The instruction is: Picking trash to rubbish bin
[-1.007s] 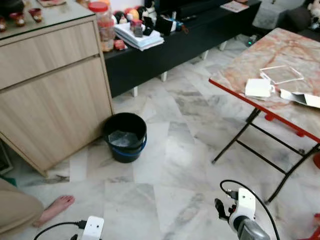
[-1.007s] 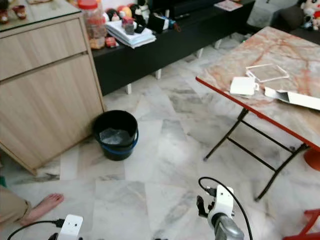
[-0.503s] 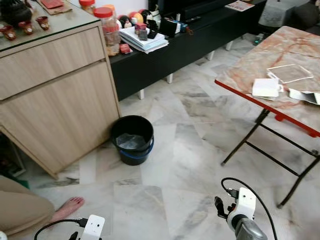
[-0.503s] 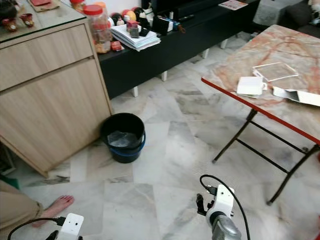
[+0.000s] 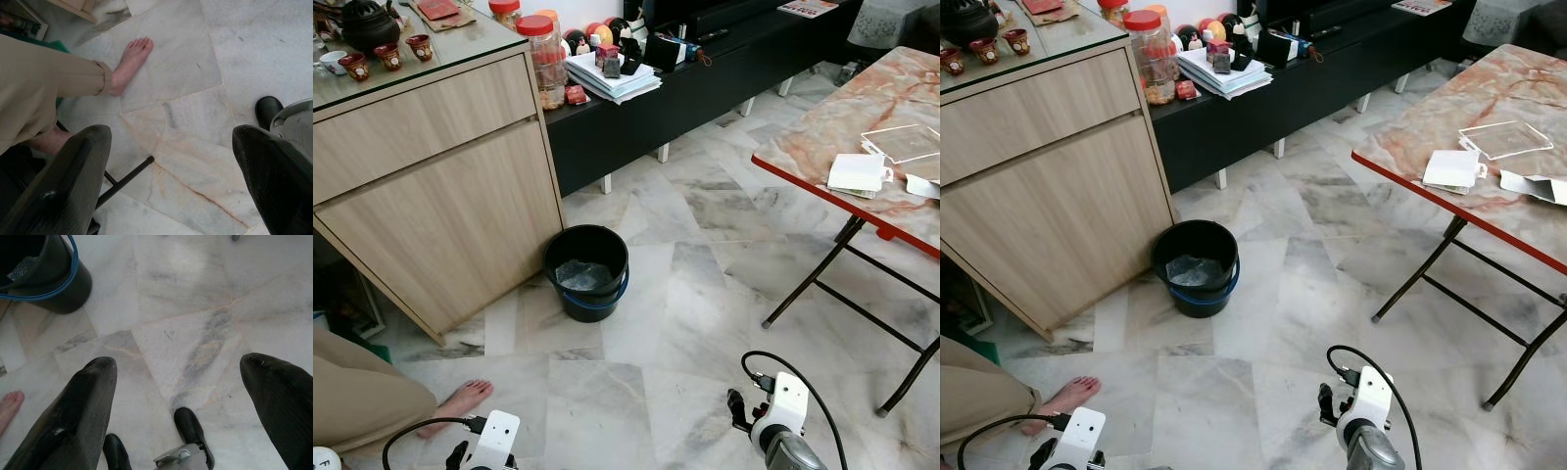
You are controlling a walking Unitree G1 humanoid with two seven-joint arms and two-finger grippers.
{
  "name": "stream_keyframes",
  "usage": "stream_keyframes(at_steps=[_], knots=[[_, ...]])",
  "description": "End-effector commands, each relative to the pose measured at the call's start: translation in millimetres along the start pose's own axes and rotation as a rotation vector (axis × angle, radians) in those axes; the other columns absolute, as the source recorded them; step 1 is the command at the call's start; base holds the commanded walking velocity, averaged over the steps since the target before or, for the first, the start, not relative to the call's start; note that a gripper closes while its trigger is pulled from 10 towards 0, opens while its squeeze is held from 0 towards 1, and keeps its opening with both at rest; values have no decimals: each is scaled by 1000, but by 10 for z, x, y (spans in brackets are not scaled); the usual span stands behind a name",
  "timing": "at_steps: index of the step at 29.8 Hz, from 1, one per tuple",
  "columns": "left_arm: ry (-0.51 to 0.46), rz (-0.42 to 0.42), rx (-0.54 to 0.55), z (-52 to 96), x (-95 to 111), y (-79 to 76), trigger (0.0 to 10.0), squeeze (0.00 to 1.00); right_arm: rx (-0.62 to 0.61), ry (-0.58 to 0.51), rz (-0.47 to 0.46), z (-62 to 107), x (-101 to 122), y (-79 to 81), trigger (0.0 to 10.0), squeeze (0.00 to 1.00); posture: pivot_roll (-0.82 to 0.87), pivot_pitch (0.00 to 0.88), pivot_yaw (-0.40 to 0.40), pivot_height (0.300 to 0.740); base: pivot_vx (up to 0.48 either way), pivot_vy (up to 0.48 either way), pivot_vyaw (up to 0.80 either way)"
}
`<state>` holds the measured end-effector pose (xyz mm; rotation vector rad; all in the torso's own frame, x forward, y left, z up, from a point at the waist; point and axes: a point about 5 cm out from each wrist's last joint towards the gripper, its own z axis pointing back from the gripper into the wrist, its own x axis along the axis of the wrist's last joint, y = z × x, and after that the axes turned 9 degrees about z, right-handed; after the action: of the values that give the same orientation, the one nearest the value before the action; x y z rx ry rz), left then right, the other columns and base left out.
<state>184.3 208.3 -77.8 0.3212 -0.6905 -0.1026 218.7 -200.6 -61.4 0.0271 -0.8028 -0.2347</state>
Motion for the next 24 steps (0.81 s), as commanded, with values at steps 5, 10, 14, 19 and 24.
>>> stream_keyframes(at_steps=[5, 10, 14, 19, 24], knots=[[10, -20, 14, 6, -46, 37, 10000, 0, -16, 16, -17, 15, -54, -31, 10000, 0, 95, 143, 23, 740, 0, -376, -763], [14, -25, 13, 8, -53, 36, 10000, 0, -15, 14, -16, 14, -47, -31, 10000, 0, 86, 133, 23, 740, 0, -377, -760], [13, -26, 10, 8, -47, 23, 10000, 0, -13, 11, -16, 12, -40, -28, 10000, 0, 85, 131, 23, 740, 0, -378, -763], [9, -25, 8, 6, -36, 14, 10000, 0, -11, 10, -12, 11, -33, -29, 10000, 0, 87, 123, 21, 740, 0, -345, -763], [13, -15, 9, 8, -45, 14, 10000, 0, -10, 7, -7, 6, -11, -35, 10000, 0, 84, 116, 18, 740, 0, 0, -763]])
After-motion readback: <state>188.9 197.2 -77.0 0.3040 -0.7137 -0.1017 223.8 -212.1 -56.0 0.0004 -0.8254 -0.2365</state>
